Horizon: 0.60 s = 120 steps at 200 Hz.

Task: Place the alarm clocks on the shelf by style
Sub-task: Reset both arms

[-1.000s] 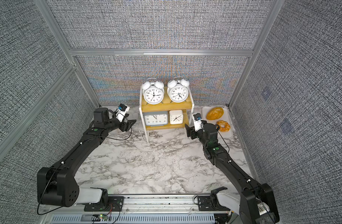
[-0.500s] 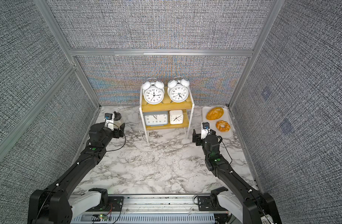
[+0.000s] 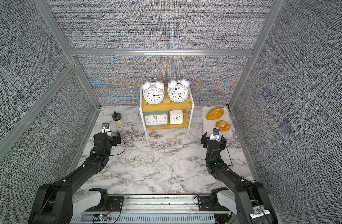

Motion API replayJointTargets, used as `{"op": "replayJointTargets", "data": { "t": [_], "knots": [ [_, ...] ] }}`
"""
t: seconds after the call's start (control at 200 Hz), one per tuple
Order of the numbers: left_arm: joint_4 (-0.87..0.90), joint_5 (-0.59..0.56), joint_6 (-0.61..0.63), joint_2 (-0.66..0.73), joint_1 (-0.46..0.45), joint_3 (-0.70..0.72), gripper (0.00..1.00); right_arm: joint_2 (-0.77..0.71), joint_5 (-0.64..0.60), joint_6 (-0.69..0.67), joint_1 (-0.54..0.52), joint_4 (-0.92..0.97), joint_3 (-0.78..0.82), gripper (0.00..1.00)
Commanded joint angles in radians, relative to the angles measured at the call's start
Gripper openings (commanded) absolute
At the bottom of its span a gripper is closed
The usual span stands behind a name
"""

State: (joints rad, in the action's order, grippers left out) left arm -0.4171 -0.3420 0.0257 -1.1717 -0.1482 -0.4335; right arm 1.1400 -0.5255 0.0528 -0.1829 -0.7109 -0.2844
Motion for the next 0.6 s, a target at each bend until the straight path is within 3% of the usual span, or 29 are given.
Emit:
{"op": "replayJointTargets", "data": {
  "t": [0.0,0.36,0.595],
  "knots": [
    [-0.121,-0.043,0.039,-0.028,0.000,0.031,0.99,0.016,0.007,-0.009,0.029,-0.118,0.025,0.98],
    [-0.237,0.050,0.070,-0.107,0.025,0.076,0.99,0.144,0.227,-0.094,0.098,-0.357,0.101,0.99],
    [-0.306,0.221,0.013,-0.126,0.056,0.091,0.99,0.173,0.294,-0.095,0.105,-0.459,0.128,0.99]
  ]
}}
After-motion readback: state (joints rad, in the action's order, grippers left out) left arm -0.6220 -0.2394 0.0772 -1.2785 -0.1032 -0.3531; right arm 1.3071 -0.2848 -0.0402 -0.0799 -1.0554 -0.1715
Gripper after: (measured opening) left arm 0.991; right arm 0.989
